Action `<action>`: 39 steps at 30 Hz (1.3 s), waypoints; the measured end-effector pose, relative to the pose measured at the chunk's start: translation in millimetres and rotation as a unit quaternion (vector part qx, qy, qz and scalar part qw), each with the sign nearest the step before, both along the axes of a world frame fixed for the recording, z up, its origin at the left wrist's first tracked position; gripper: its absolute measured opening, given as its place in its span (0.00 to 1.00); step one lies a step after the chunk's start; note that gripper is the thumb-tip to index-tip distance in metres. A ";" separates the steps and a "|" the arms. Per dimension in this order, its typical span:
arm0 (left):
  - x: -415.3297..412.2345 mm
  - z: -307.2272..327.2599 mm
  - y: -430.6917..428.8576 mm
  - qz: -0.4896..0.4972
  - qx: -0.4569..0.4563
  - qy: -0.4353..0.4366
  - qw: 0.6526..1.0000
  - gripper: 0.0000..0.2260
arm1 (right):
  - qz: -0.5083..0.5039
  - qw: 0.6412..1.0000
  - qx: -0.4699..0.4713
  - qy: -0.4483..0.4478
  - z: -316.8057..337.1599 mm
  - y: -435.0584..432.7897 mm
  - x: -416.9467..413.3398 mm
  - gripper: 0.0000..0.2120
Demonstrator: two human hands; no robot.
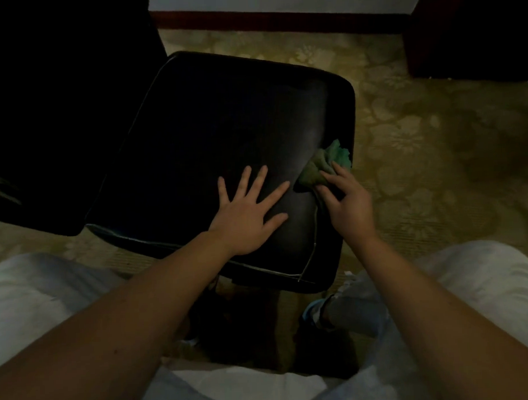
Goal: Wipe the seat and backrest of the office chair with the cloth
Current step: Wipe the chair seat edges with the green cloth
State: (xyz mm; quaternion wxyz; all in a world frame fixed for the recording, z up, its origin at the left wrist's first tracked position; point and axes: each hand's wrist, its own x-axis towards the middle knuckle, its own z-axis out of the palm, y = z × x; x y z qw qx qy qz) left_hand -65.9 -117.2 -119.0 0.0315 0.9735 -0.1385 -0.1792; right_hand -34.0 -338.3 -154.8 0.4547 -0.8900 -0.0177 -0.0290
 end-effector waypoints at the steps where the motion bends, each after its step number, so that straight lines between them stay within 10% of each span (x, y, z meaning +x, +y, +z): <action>1: -0.3 -0.5 -0.9 0.005 0.002 0.005 1.000 0.28 | 0.006 1.000 -0.003 0.000 1.1 -1.7 -2.0 0.16; 39: 7.3 4.7 -31.2 0.062 -0.013 0.046 0.997 0.29 | 0.006 0.999 0.002 0.040 10.2 -22.6 -13.6 0.15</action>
